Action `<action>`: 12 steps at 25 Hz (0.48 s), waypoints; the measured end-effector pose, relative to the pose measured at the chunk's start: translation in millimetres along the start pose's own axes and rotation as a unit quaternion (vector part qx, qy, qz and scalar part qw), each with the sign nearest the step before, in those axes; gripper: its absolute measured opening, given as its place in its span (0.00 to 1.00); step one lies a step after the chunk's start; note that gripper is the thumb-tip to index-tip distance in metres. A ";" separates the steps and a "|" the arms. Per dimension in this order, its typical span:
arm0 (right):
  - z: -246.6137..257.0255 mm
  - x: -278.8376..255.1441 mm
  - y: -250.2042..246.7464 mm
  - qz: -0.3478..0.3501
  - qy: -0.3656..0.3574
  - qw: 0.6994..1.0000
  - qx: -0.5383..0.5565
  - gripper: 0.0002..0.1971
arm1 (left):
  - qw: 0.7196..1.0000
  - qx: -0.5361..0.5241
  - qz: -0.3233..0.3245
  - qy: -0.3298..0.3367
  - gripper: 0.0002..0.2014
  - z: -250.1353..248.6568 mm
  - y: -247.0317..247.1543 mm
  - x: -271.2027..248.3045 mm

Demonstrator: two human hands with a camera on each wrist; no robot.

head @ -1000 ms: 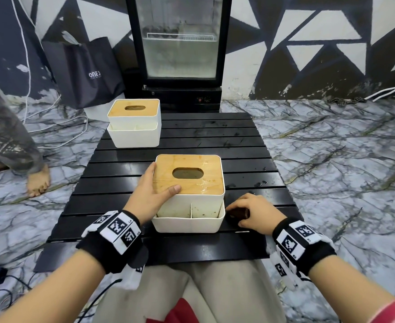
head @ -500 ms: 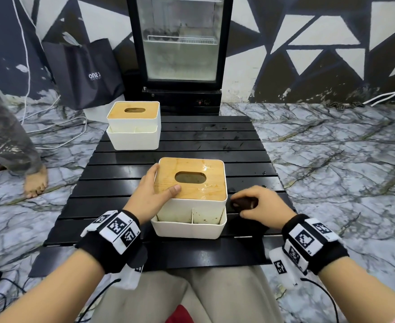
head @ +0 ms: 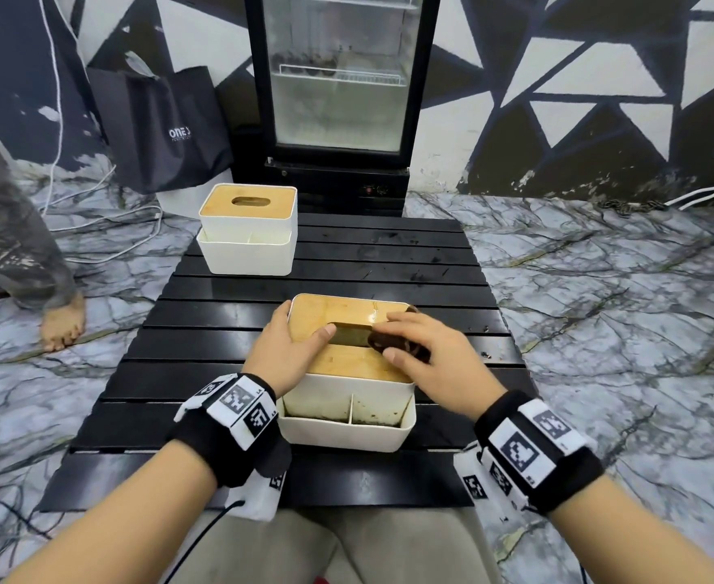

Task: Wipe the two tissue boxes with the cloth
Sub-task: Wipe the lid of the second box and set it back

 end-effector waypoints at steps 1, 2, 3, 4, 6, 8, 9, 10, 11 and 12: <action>0.5 -6.5 6.5 0.002 -0.018 1.000 0.005 0.16 | 1.000 -0.007 -0.007 -0.004 0.32 0.0 0.2 -0.8; 1.8 -13.2 12.5 0.004 -0.043 0.999 0.007 0.15 | 1.000 -0.012 -0.012 -0.006 0.30 -0.1 0.6 -1.4; 2.9 -19.6 17.4 0.005 -0.066 0.998 0.007 0.16 | 1.000 -0.015 -0.014 -0.005 0.28 -0.3 1.1 -2.0; 2.2 -24.1 20.7 0.007 -0.083 0.996 0.007 0.17 | 1.000 -0.015 -0.013 -0.002 0.27 -1.5 1.8 -2.9; -3.4 -20.7 21.4 0.010 -0.091 0.996 0.012 0.16 | 1.000 -0.018 -0.012 0.003 0.26 -3.4 2.1 -4.4; -11.7 -5.4 18.1 0.005 -0.085 0.996 0.010 0.16 | 1.000 -0.024 -0.012 0.001 0.27 -4.0 1.6 -4.7; -15.7 4.9 16.2 0.000 -0.077 0.997 0.010 0.16 | 1.000 -0.025 -0.010 0.000 0.27 -3.6 1.2 -4.6; -19.4 14.7 14.2 -0.002 -0.066 0.998 0.009 0.16 | 1.000 -0.024 -0.008 0.000 0.28 -3.6 1.3 -4.6; -23.6 23.4 13.4 -0.004 -0.053 0.999 0.008 0.16 | 1.000 -0.023 -0.007 -0.002 0.28 -3.2 1.6 -4.8; -26.6 29.4 13.2 -0.007 -0.044 0.999 0.007 0.16 | 1.000 -0.023 -0.007 -0.003 0.27 -3.1 1.8 -4.8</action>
Point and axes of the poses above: each hand's wrist, its own x-axis towards the middle knuckle, its own y-axis out of the palm, z = x × y, the point moved 5 cm from there along x, towards the middle knuckle, and after that the axes turned 3 degrees about -z, right-handed, at the moved point
